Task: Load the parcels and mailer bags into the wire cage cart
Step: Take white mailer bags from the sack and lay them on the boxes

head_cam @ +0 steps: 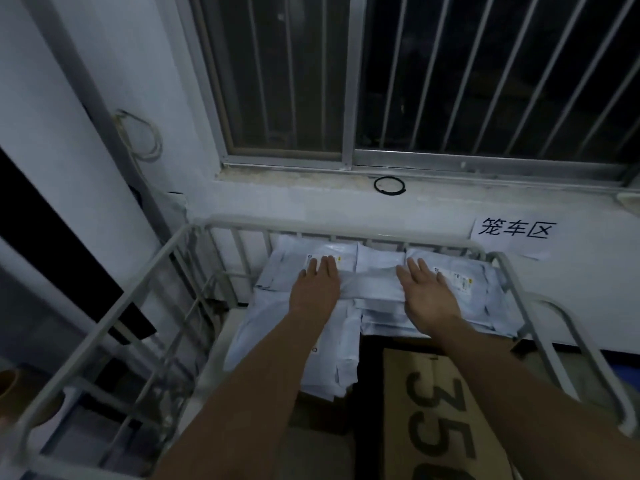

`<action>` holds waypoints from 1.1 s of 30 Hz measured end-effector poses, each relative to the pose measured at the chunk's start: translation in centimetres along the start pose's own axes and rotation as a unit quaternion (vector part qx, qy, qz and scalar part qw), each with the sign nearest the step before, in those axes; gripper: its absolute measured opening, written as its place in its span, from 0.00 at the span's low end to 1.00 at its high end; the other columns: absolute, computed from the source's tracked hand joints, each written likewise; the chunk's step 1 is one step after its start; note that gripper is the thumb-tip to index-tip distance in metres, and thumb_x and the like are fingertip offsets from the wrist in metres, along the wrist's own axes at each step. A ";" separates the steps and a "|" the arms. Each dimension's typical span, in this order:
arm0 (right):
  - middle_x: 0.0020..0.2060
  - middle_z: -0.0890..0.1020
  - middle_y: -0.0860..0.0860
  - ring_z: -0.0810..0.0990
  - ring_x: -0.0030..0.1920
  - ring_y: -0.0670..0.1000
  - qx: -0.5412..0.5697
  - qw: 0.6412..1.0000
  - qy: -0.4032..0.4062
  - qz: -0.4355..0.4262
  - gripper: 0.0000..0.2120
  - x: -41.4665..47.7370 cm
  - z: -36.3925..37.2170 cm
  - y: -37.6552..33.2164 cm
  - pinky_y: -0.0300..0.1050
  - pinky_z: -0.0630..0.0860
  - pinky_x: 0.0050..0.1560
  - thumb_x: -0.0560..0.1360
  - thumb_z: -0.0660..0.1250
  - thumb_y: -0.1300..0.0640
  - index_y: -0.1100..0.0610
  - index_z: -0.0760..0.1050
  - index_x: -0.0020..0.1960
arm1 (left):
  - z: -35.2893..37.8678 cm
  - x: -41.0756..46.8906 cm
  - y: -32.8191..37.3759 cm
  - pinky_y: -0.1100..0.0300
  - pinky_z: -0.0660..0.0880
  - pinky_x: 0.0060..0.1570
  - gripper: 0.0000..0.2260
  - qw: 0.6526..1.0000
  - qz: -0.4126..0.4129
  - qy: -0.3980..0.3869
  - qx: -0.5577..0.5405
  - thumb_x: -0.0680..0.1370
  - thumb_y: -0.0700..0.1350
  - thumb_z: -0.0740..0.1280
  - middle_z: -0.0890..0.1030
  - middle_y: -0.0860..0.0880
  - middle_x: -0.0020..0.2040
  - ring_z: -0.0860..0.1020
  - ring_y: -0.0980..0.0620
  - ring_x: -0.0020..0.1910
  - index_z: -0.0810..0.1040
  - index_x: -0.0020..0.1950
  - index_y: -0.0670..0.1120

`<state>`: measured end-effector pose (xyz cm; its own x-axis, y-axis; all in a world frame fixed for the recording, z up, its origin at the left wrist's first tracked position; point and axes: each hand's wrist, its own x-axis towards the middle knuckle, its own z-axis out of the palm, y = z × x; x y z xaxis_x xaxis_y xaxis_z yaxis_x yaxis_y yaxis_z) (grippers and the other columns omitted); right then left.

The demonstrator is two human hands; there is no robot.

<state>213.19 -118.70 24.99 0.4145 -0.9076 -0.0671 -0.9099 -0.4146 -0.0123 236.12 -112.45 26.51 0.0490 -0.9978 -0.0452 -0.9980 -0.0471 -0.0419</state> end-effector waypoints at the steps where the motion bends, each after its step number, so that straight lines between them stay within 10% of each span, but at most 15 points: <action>1: 0.81 0.43 0.55 0.39 0.80 0.55 -0.001 1.000 -0.002 0.003 0.32 0.1 0.1 -0.2 0.58 0.46 0.78 0.82 0.54 0.60 0.54 0.44 0.82 | 0.1 0.2 -0.2 0.45 0.54 0.77 0.36 1.000 0.005 -0.003 0.001 0.81 0.36 0.64 0.50 0.36 0.80 0.50 0.38 0.80 0.42 0.79 0.33; 24: 0.81 0.46 0.54 0.43 0.81 0.55 0.052 0.995 -0.074 0.036 0.31 6.3 2.4 1.5 0.58 0.46 0.79 0.81 0.54 0.61 0.53 0.48 0.82 | 0.7 7.8 -0.4 0.47 0.63 0.73 0.26 1.000 0.018 -0.012 0.019 0.83 0.36 0.56 0.61 0.34 0.76 0.60 0.39 0.76 0.49 0.78 0.32; 33: 0.81 0.47 0.53 0.45 0.81 0.54 0.065 0.990 -0.094 0.080 0.31 8.9 4.7 -2.7 0.56 0.48 0.79 0.82 0.52 0.60 0.53 0.46 0.82 | 2.2 11.4 -5.4 0.42 0.54 0.77 0.31 0.993 0.078 -0.058 0.065 0.84 0.38 0.58 0.49 0.33 0.80 0.52 0.35 0.79 0.43 0.80 0.35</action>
<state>219.24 -125.40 19.77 0.2657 -0.9276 -0.2627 -0.9631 -0.2436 -0.1140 242.11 -123.47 24.02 -0.0943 -0.9798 -0.1762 -0.9807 0.1219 -0.1528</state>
